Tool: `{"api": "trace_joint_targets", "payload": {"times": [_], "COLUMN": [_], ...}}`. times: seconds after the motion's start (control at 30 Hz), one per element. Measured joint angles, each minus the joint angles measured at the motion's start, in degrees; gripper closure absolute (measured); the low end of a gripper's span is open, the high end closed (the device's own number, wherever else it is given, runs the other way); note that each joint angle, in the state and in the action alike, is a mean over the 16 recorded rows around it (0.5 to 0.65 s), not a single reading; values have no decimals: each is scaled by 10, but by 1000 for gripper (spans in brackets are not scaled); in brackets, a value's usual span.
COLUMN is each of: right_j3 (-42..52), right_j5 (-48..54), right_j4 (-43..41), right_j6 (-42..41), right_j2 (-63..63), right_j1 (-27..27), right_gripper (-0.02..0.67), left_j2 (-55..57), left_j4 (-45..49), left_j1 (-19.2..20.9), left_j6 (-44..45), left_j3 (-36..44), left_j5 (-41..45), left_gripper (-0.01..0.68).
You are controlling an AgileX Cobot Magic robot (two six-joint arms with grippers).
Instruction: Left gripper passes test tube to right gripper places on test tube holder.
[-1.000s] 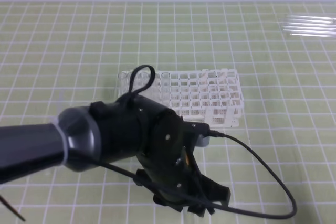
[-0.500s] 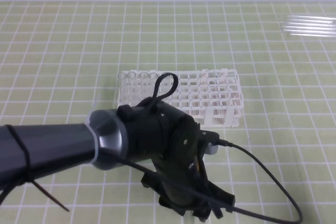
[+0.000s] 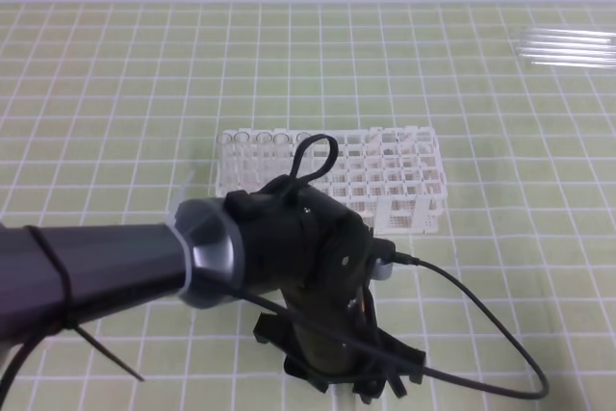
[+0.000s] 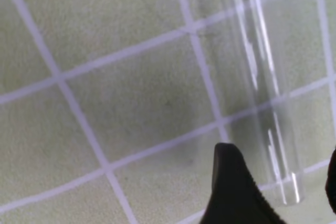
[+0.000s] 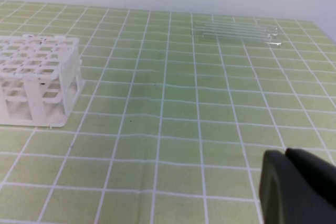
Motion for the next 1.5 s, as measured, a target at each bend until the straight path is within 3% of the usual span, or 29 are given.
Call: {"api": "trace_joint_targets", "payload": {"times": [0.63, 0.8, 1.2, 1.5], "right_j3": [0, 0, 0, 0], "right_j5": [0, 0, 0, 0], "right_j4": [0, 0, 0, 0], "right_j6": [0, 0, 0, 0], "right_j2": [0, 0, 0, 0], "right_j1": [0, 0, 0, 0], "right_gripper": [666, 666, 666, 666], "left_j2": [12, 13, 11, -20], "left_j4": [5, 5, 6, 7], "left_j1": [0, 0, 0, 0], "left_j6": [-39, -39, -39, -38], "left_j3": [0, 0, 1, 1], "left_j5": [12, 12, 15, 2], "left_gripper": [352, 404, 609, 667]}}
